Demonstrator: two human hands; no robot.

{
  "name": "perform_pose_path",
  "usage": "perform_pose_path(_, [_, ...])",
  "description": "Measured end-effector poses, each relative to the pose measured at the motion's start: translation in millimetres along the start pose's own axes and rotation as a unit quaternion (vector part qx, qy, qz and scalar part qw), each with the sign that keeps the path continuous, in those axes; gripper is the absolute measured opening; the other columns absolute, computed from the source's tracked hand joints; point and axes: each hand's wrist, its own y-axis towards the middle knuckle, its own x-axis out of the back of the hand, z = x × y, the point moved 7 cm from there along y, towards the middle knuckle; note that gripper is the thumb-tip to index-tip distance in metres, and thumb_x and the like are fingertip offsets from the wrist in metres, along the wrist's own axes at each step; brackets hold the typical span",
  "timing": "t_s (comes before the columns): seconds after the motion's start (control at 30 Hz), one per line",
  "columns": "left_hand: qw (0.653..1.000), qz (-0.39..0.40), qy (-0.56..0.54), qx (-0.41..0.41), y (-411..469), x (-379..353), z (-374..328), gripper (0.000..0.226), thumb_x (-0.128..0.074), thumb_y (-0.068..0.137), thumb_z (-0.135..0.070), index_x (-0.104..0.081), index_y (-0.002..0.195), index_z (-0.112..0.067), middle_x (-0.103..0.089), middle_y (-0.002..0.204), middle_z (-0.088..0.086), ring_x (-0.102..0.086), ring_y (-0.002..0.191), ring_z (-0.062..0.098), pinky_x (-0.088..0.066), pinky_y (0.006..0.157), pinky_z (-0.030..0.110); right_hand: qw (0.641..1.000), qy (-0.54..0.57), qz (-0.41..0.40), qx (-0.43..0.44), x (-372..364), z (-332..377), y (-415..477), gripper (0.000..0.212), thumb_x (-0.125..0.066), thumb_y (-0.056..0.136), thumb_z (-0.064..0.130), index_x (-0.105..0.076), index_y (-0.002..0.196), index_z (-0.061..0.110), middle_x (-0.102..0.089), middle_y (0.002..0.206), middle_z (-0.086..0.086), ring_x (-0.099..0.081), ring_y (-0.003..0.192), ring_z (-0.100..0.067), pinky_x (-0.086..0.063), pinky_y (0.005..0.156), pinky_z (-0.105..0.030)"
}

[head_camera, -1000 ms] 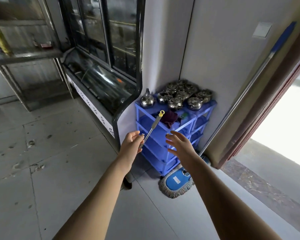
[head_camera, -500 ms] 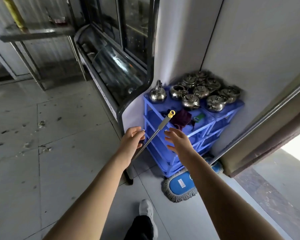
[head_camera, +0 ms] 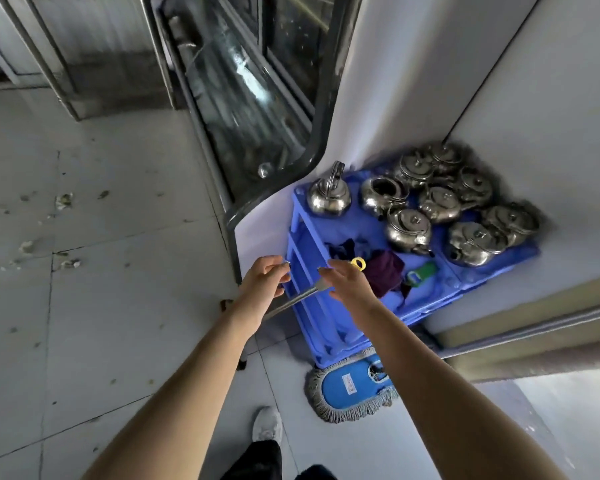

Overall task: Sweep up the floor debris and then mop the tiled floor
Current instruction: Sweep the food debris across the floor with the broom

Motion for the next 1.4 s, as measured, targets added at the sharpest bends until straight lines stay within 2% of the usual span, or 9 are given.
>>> perform_pose_path(0.1, [0.999,-0.009,-0.02,0.036,16,-8,8,0.011,-0.05,0.094,-0.019,-0.057,0.089,-0.025,-0.062,0.09,-0.002,-0.061,0.084,0.012,-0.048,0.076,0.028,0.998,-0.052,0.032,0.008,-9,5,23,0.015,-0.058,0.089,0.023,-0.056,0.103,0.024,-0.056,0.092,0.004,-0.054,0.07,-0.01,-0.043,0.057,-0.017])
perform_pose_path(0.23, [0.996,-0.033,-0.044,0.076,30,-17,25,0.016,-0.05,0.093,-0.017,-0.058,0.082,-0.024,-0.061,0.08,-0.004,-0.06,0.075,0.01,-0.046,0.07,0.025,0.981,-0.182,0.051,0.054,-11,8,54,0.009,-0.057,0.089,0.029,-0.057,0.096,0.023,-0.055,0.085,0.004,-0.053,0.075,-0.016,-0.036,0.051,-0.013])
perform_pose_path(0.37, [0.992,-0.05,-0.029,0.109,40,-31,45,0.014,-0.048,0.094,-0.018,-0.057,0.084,-0.023,-0.061,0.088,0.002,-0.059,0.084,0.015,-0.044,0.073,0.026,0.936,-0.327,0.1,0.088,-8,6,78,0.048,-0.054,0.091,0.036,-0.048,0.135,0.017,-0.055,0.132,-0.002,-0.056,0.113,-0.022,-0.046,0.082,-0.029])
perform_pose_path(0.43, [0.991,-0.053,-0.022,0.123,42,-40,55,0.008,-0.049,0.094,-0.019,-0.057,0.094,-0.018,-0.061,0.096,0.005,-0.059,0.089,0.016,-0.043,0.074,0.026,0.877,-0.452,0.097,0.131,-4,8,87,0.049,-0.054,0.091,0.041,-0.047,0.136,0.021,-0.055,0.132,-0.003,-0.052,0.119,-0.023,-0.044,0.094,-0.034])
perform_pose_path(0.5, [0.988,-0.057,-0.021,0.139,42,-47,65,0.013,-0.049,0.094,-0.02,-0.056,0.105,-0.016,-0.061,0.098,0.005,-0.059,0.088,0.015,-0.043,0.07,0.024,0.807,-0.556,0.096,0.173,-2,9,94,0.049,-0.053,0.09,0.045,-0.05,0.131,0.02,-0.059,0.125,-0.006,-0.051,0.119,-0.024,-0.042,0.096,-0.039])
perform_pose_path(0.67, [0.986,-0.072,-0.014,0.15,45,-62,73,0.024,-0.048,0.095,-0.02,-0.057,0.114,-0.009,-0.06,0.089,-0.001,-0.058,0.088,0.015,-0.043,0.068,0.023,0.713,-0.658,0.138,0.2,1,-8,109,0.045,-0.057,0.088,0.041,-0.052,0.128,0.022,-0.057,0.124,0.001,-0.044,0.12,-0.022,-0.038,0.092,-0.037])
perform_pose_path(0.87, [0.985,-0.083,-0.017,0.147,50,-76,68,0.03,-0.047,0.096,-0.021,-0.052,0.123,-0.009,-0.06,0.106,0.007,-0.058,0.092,0.015,-0.043,0.068,0.021,0.685,-0.684,0.142,0.206,7,-19,122,0.035,-0.06,0.088,0.025,-0.053,0.121,0.016,-0.055,0.122,0.0,-0.046,0.115,-0.023,-0.042,0.091,-0.034])
perform_pose_path(1.2, [0.982,-0.093,-0.029,0.16,53,-69,70,0.033,-0.047,0.095,-0.024,-0.048,0.126,-0.011,-0.06,0.109,0.006,-0.059,0.097,0.017,-0.045,0.083,0.03,0.842,-0.516,0.067,0.144,23,-17,137,0.01,-0.059,0.086,0.018,-0.059,0.088,0.008,-0.064,0.09,-0.007,-0.059,0.078,-0.021,-0.036,0.054,-0.024])
perform_pose_path(1.4, [0.982,-0.103,-0.016,0.156,54,-54,61,0.03,-0.044,0.096,-0.023,-0.049,0.124,-0.011,-0.061,0.111,0.007,-0.06,0.096,0.016,-0.046,0.078,0.027,0.956,-0.266,0.053,0.108,7,-8,131,0.043,-0.071,0.077,0.028,-0.06,0.116,0.015,-0.061,0.092,0.004,-0.055,0.074,-0.011,-0.038,0.053,-0.017])
